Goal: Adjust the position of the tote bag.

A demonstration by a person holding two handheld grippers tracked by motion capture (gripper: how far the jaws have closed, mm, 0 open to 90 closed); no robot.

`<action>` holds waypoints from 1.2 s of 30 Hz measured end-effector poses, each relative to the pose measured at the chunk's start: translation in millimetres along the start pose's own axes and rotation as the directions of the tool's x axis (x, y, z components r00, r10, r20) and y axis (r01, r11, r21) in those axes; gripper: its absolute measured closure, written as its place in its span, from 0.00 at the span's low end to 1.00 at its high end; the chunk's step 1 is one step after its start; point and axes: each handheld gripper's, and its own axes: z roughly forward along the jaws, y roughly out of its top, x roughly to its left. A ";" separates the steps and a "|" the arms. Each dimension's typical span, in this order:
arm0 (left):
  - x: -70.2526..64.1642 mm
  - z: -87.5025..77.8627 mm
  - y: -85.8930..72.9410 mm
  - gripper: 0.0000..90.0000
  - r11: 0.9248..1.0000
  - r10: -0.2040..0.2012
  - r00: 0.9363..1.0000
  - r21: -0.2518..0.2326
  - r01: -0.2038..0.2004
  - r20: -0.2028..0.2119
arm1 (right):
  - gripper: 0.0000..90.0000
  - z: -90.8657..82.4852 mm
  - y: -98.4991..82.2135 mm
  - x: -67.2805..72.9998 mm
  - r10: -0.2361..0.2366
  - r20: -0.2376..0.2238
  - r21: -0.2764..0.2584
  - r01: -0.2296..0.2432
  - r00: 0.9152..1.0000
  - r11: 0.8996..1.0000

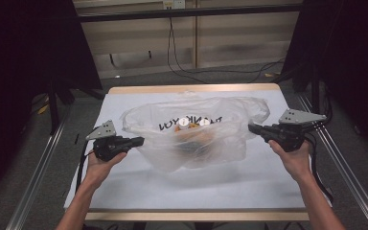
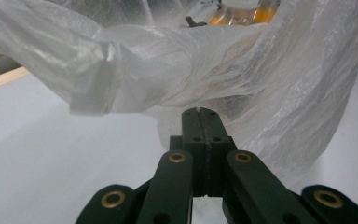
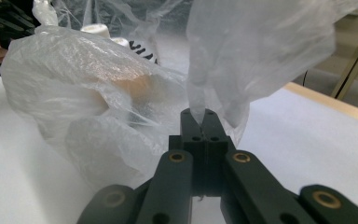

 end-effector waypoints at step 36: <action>1.6 31.2 -43.0 1.00 0.969 0.000 1.000 0.245 -0.004 0.016 | 1.00 38.3 -67.4 -19.6 0.087 0.032 0.286 -0.093 0.996 0.954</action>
